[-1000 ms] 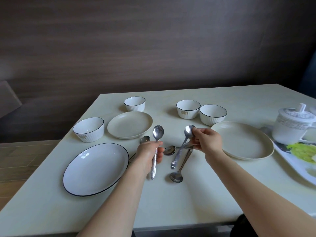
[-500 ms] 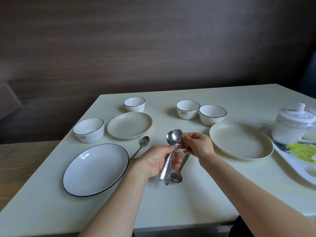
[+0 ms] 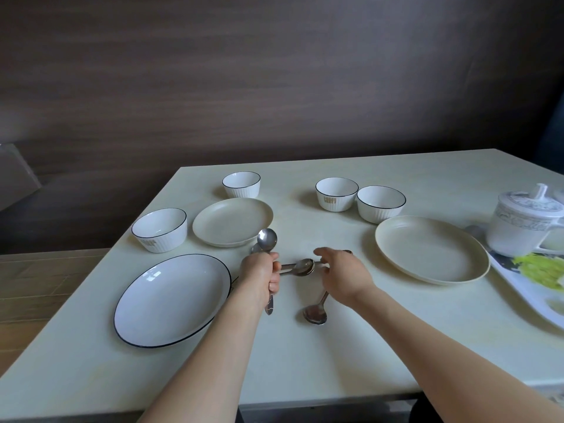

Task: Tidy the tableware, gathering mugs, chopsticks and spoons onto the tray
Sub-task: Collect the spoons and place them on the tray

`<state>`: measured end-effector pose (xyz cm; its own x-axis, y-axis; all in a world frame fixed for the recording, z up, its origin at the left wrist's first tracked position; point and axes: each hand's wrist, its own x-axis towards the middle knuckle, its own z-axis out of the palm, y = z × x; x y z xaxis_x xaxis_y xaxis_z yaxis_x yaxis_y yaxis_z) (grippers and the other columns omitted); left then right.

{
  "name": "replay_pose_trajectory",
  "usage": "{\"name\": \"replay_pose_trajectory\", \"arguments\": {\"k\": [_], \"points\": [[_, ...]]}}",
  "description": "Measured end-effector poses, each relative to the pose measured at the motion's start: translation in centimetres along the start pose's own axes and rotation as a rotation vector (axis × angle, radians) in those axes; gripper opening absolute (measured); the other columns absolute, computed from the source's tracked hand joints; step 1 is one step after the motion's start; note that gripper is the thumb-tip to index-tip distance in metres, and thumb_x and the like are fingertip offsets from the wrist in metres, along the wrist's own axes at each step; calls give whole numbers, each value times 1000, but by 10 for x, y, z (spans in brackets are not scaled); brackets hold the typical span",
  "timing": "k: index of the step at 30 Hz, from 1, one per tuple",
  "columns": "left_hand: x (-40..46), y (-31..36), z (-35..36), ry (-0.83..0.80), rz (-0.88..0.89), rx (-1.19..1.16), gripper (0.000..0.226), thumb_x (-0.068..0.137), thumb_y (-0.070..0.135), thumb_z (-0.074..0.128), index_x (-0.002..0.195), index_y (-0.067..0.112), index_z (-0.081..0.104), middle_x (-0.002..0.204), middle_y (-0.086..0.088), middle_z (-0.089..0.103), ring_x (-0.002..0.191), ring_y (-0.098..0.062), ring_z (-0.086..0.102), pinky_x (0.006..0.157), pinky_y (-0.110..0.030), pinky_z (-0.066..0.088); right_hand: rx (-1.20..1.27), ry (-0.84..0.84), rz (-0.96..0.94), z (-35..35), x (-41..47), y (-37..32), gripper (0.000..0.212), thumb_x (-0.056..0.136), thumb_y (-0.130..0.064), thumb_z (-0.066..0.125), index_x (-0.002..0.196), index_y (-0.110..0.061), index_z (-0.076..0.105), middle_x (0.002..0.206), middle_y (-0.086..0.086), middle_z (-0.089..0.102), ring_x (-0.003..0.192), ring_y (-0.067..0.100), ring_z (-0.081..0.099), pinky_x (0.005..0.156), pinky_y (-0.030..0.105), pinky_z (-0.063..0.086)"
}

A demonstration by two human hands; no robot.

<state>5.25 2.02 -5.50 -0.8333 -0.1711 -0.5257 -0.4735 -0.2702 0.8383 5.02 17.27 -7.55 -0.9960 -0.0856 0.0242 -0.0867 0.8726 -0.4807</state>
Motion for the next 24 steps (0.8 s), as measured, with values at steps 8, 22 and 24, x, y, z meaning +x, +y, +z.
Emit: {"name": "replay_pose_trajectory", "arguments": {"k": [8,22,24], "points": [[10,-2,-1,62,-4,-22,24,95,10,36,80,17,53,70,0,52,46,-11,32,33,-7,22,-39,77,-24,12,1,-8,36,94,-30,48,127,-16,51,112,5,65,106,28,58,79,36,51],[8,1,-4,89,30,-17,22,94,9,40,81,17,55,68,-2,53,47,-12,35,35,-9,25,700,208,209,-11,14,-5,10,87,-22,61,80,-15,62,73,5,66,54,15,61,51,24,43],[6,1,-5,78,36,-22,20,94,9,42,80,17,55,68,-2,52,47,-12,33,35,-9,25,942,294,240,-20,12,-4,12,88,-21,63,80,-13,64,69,5,65,48,12,58,45,22,46]]}}
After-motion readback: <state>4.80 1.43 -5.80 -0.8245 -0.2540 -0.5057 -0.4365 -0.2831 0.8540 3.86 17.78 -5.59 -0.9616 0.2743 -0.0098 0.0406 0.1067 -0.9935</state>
